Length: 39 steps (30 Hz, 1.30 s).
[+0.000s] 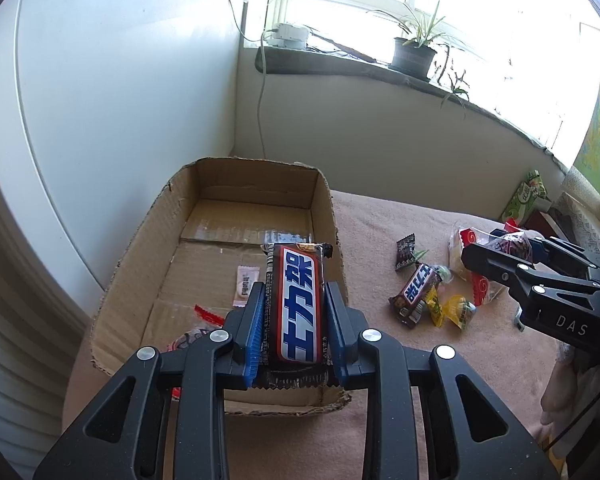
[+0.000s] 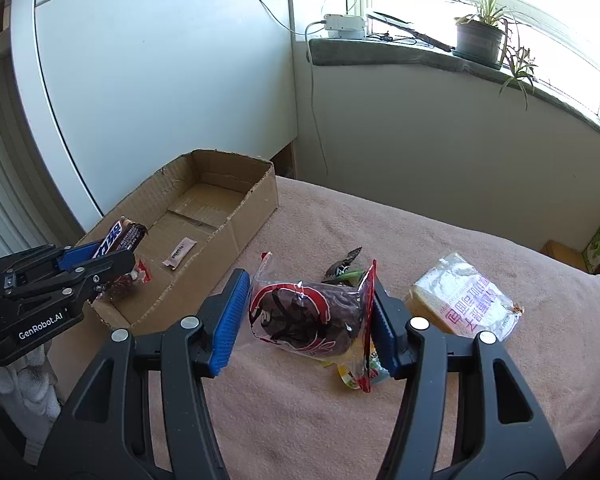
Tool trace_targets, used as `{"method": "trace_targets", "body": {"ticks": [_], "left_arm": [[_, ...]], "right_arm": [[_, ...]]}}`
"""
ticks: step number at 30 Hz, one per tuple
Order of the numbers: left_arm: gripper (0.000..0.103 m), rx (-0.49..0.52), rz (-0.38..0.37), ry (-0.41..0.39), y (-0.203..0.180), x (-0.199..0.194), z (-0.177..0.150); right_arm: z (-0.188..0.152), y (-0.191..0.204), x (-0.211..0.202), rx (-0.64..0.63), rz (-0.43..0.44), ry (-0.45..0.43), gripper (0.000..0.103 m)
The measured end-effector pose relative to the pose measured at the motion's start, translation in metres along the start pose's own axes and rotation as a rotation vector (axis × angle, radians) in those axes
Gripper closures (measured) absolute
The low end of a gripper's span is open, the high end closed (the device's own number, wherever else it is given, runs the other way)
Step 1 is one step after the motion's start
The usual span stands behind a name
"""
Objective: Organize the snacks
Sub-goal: 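Carry the bar and the bag with both tools over the cardboard box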
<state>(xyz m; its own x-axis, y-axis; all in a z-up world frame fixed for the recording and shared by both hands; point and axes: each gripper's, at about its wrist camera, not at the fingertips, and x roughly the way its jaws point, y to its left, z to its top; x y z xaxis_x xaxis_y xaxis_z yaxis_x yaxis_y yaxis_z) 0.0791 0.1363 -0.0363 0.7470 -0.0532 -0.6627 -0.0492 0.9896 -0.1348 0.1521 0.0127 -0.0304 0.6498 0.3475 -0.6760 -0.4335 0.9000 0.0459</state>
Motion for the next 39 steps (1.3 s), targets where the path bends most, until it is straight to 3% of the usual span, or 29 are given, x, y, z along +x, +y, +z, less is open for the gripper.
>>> {"method": "trace_targets", "body": {"ticks": [18,39], "left_arm": [[0.076,-0.058,0.061,0.010,0.043,0.013,0.007],[0.076,-0.079,0.096,0.016,0.051,0.016,0.009]], "right_arm": [[0.044,0.066,0.052,-0.076,0.135,0.013,0.044],[0.056,0.085,0.077,-0.104,0.184,0.028,0.042]]}}
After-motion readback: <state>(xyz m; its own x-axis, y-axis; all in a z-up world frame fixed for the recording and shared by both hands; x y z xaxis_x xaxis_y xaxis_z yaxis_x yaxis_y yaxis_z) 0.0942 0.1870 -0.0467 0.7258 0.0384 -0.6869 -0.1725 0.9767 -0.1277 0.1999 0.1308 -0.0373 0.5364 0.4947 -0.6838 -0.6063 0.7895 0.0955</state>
